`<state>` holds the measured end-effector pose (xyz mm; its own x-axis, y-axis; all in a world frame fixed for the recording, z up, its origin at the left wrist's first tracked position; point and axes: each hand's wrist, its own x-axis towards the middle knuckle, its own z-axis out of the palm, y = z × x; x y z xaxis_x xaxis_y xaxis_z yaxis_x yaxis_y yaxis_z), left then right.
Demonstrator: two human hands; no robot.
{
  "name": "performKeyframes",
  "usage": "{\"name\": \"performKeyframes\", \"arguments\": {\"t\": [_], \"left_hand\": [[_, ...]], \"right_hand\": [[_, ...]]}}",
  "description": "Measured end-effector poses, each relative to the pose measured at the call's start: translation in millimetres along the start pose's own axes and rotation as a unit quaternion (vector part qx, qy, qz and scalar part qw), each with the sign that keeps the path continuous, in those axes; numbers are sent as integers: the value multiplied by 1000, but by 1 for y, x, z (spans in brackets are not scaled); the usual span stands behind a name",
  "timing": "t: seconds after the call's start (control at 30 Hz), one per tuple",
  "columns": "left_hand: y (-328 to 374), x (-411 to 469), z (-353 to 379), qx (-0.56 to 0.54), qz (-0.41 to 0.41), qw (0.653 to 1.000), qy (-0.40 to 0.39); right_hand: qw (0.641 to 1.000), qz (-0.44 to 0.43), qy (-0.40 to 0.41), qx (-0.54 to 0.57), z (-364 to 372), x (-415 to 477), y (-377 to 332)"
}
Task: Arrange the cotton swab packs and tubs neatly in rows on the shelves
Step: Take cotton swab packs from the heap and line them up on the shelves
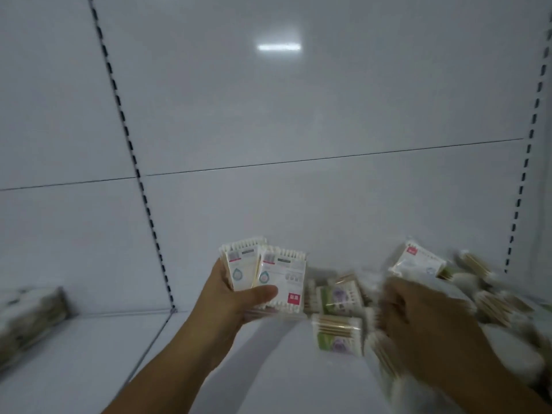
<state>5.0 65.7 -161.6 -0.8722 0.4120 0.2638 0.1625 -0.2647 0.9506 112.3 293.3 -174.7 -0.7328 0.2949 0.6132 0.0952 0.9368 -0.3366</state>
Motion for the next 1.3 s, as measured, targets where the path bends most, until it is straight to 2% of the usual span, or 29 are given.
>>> {"name": "performKeyframes", "arguments": {"t": [0.03,0.07,0.13,0.17,0.2,0.3,0.4,0.5,0.73,0.97,1.07,1.13,1.2,1.3], "left_hand": [[0,-10,-7,-5,3,1000,25],[1,-20,-13,-12,8,999,49],[2,-41,-22,-28,24,996,84],[3,-52,-26,-36,29,995,94],[4,-64,-31,-42,30,993,102],[8,-104,-62,-42,39,989,135],[23,-153,-122,-59,53,978,195],[45,-215,-192,-54,51,972,222],[95,-354,-326,-93,39,942,320],[133,-423,-413,-106,40,925,364],[140,-438,-458,-100,33,921,376],[145,-442,-496,-97,22,920,379],[148,-441,-537,-86,3,923,376],[150,-435,-600,-67,-12,927,368]], "right_hand": [[993,38,14,115,-8,0,-9],[961,84,7,265,-14,-3,-23],[822,154,-91,541,-17,-15,-59],[756,167,-151,615,-12,-24,-77],[721,160,-191,646,-6,-32,-96],[735,135,-208,631,22,-58,-155],[699,137,-241,659,40,-84,-227],[669,151,-287,668,65,-123,-312],[524,190,-406,725,94,-189,-474],[381,268,-509,724,126,-222,-594],[350,262,-539,720,152,-229,-638],[350,238,-544,724,171,-230,-665],[373,217,-533,727,197,-229,-693],[443,199,-506,713,245,-230,-742]]}}
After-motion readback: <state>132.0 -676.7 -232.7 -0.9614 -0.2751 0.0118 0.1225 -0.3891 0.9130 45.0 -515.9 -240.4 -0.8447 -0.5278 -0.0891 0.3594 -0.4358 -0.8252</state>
